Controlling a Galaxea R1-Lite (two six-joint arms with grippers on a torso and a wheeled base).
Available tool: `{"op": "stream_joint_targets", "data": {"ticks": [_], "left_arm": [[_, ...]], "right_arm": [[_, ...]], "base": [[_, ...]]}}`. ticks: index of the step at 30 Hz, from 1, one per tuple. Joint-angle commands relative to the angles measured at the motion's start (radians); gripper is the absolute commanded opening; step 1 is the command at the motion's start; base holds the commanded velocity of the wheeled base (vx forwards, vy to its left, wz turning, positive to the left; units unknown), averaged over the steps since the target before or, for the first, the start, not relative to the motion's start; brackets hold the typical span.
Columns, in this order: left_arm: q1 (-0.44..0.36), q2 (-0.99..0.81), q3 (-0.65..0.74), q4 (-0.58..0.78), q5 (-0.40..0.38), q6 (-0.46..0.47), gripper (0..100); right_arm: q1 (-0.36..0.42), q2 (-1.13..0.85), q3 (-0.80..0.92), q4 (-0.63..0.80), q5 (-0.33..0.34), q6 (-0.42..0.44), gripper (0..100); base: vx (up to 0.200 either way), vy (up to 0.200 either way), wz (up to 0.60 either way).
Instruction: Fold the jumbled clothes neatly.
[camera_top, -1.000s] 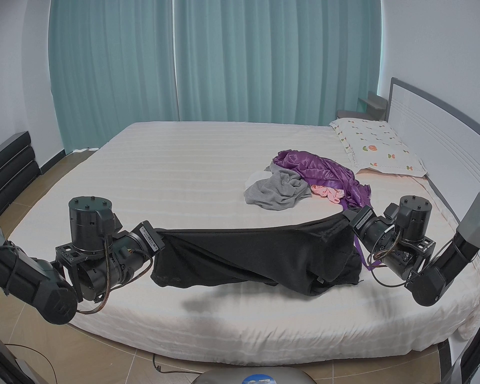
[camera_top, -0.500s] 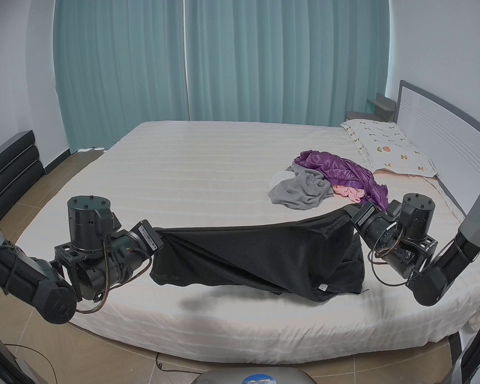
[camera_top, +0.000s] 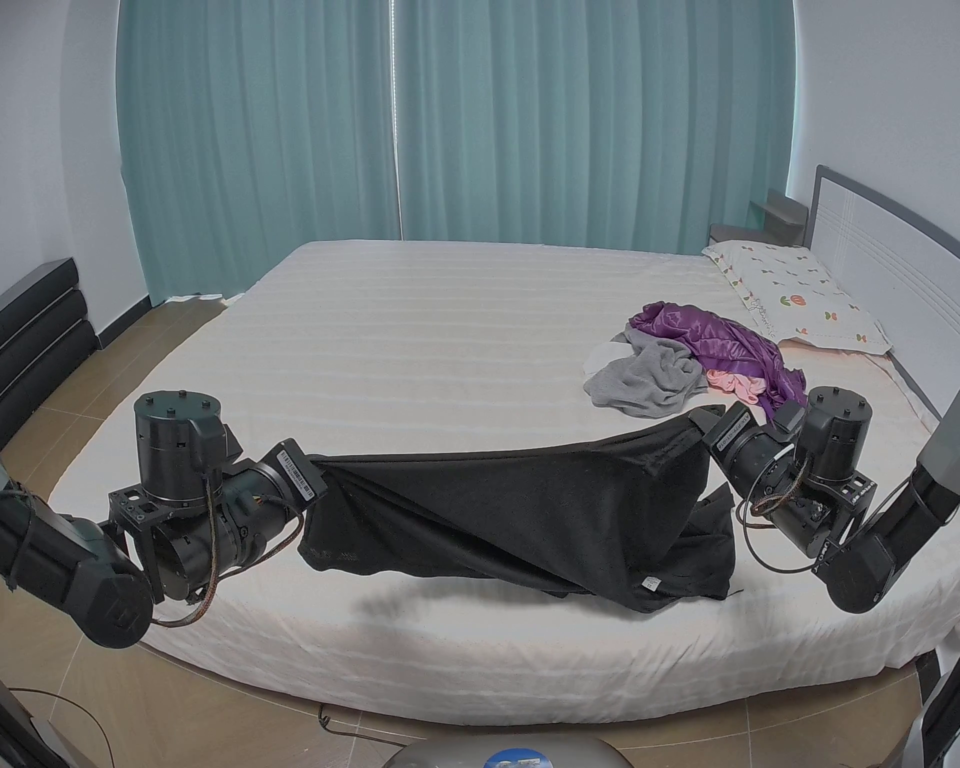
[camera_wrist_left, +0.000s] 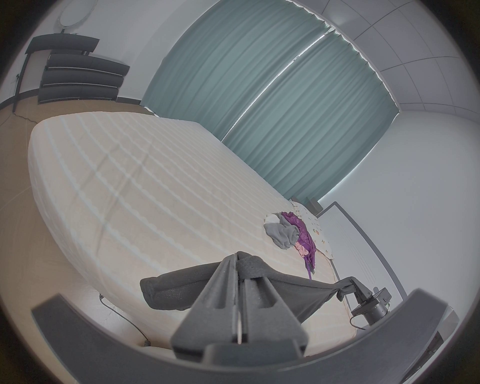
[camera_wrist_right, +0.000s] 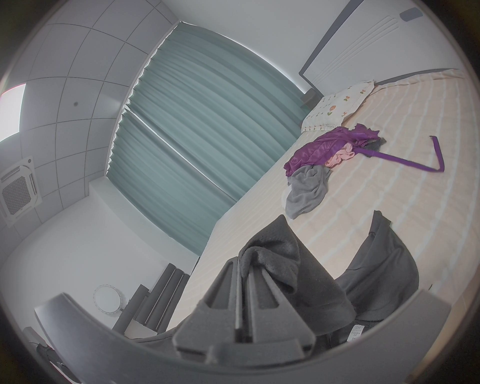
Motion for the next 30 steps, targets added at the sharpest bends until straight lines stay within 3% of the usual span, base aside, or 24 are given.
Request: {"op": "stream_joint_targets", "data": {"ticks": [1, 11, 30], "left_arm": [[0.000, 0.001, 0.000, 0.000, 0.000, 0.000, 0], [0.008, 0.003, -0.001, 0.000, 0.000, 0.000, 0], [-0.026, -0.049, 0.080, 0.003, 0.000, -0.002, 0]], "right_arm": [[0.001, -0.001, -0.001, 0.000, 0.000, 0.000, 0], [0.000, 0.010, -0.001, 0.000, 0.002, 0.000, 0], [-0.005, -0.070, 0.088, 0.000, -0.001, -0.001, 0]], "base": [[0.000, 0.200, 0.00], [0.000, 0.200, 0.00], [-0.011, 0.000, 0.00]]}}
